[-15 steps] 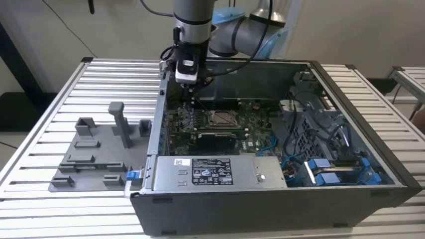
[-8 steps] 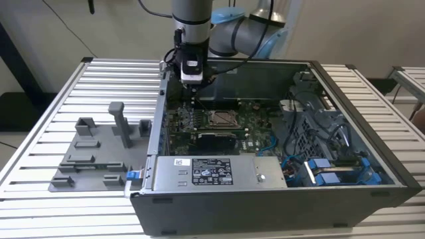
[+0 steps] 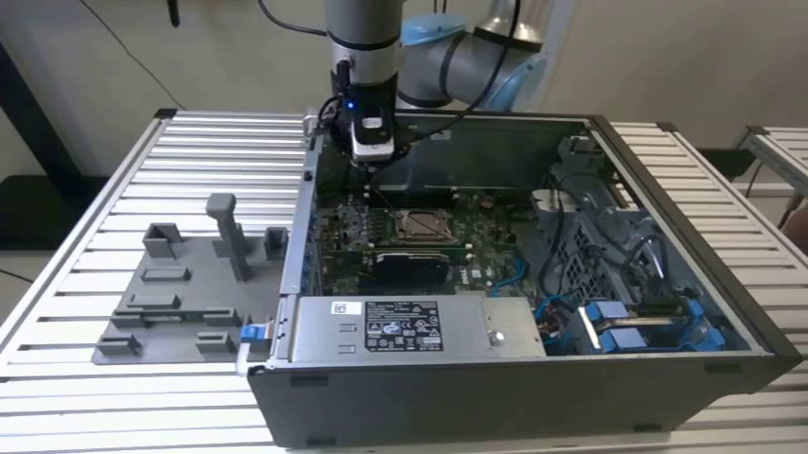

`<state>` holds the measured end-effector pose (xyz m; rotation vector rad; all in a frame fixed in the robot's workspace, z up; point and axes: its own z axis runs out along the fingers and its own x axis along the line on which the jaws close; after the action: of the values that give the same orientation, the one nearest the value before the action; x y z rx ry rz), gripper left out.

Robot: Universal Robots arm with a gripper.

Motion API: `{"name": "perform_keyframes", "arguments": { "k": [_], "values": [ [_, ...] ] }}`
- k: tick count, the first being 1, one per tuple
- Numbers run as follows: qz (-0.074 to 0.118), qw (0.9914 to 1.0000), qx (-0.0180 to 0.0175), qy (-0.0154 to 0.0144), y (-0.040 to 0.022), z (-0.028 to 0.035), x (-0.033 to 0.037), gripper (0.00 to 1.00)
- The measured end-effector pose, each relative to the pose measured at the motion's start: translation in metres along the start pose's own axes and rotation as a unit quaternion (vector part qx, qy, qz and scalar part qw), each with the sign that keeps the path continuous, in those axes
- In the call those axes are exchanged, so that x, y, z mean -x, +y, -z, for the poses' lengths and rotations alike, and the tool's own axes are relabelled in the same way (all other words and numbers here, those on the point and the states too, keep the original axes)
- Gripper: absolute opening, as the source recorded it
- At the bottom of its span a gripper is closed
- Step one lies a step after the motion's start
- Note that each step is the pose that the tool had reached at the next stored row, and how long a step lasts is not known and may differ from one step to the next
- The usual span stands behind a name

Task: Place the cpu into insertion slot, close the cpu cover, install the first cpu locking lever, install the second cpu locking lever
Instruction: 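Install the first cpu locking lever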

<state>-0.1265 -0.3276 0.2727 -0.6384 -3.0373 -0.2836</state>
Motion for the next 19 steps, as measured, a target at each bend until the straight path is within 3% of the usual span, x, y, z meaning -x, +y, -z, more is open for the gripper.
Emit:
{"name": "perform_keyframes", "arguments": {
  "k": [4, 7, 10, 13, 15, 16, 19],
  "values": [
    [0.026, 0.99961, 0.0087, 0.0063, -0.0002, -0.0016, 0.0001, 0.11],
    [0.048, 0.99867, 0.013, 0.0125, -0.0006, -0.0033, 0.0002, 0.11],
    [0.072, 0.99708, 0.0165, 0.0188, -0.0009, -0.0052, 0.0003, 0.11],
    [0.098, 0.99466, 0.0184, 0.0248, -0.0013, -0.0074, 0.0004, 0.11],
    [0.113, 0.99304, 0.0185, 0.027, -0.0014, -0.0078, 0.0004, 0.11],
    [0.118, 0.99252, 0.0186, 0.0275, -0.0015, -0.0078, 0.0005, 0.11],
    [0.12, 0.99216, 0.0204, 0.0286, -0.0038, -0.0074, 0.0018, 0.11]
  ]
}}
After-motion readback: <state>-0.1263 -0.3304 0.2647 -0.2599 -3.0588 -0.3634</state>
